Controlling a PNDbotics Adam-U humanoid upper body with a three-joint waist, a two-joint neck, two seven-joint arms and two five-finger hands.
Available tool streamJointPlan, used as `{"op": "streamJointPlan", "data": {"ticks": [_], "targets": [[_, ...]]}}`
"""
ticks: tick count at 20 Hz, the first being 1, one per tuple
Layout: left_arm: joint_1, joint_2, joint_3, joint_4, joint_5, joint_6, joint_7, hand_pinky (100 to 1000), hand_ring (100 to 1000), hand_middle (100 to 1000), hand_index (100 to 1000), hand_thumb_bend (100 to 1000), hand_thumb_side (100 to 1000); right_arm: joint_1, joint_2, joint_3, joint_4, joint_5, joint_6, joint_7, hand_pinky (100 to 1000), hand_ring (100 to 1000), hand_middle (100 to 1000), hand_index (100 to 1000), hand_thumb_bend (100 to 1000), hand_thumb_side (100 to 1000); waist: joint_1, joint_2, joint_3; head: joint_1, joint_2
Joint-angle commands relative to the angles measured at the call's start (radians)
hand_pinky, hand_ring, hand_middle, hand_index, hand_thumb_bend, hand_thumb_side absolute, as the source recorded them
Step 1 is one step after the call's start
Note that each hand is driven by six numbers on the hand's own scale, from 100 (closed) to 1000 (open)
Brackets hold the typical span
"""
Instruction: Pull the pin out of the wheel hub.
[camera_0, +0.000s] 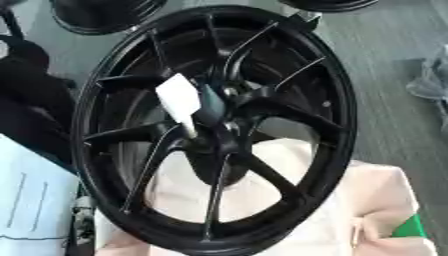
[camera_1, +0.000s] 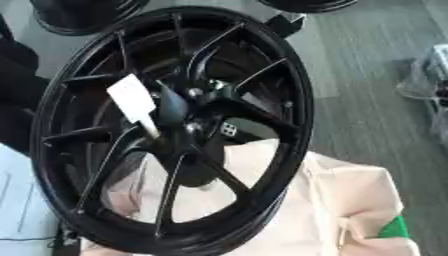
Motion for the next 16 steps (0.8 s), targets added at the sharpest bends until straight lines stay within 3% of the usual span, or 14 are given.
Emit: {"op": "streamJointPlan", "data": {"ticks": [1, 10, 16], "targets": [[-0.032, 0.021, -0.046, -0.009, -0.027, -0.014, -0.047, 790, 796, 753, 824, 403, 718, 0.0, -0.036, -0.002, -0.009, 0.006, -0.001, 0.004, 717, 657, 616, 742, 100, 667, -0.002, -0.029, -0.002, 0.0, 0.004], [-0.094, -0.01, -0.177, -0.009, -0.089, -0.038, -0.05, 797, 803, 761, 832, 450, 728, 0.004, -0.038, 0.003, -0.008, 0.009, 0.0, 0.011, 717, 656, 615, 741, 100, 667, 0.0, -0.032, -0.004, 0.0, 0.005], [-0.114, -0.024, -0.208, -0.009, -0.102, -0.04, -0.05, 798, 804, 763, 833, 458, 725, 0.004, -0.038, 0.004, -0.007, 0.011, 0.001, 0.014, 717, 656, 615, 741, 100, 669, 0.0, -0.033, -0.003, -0.001, 0.005]]}}
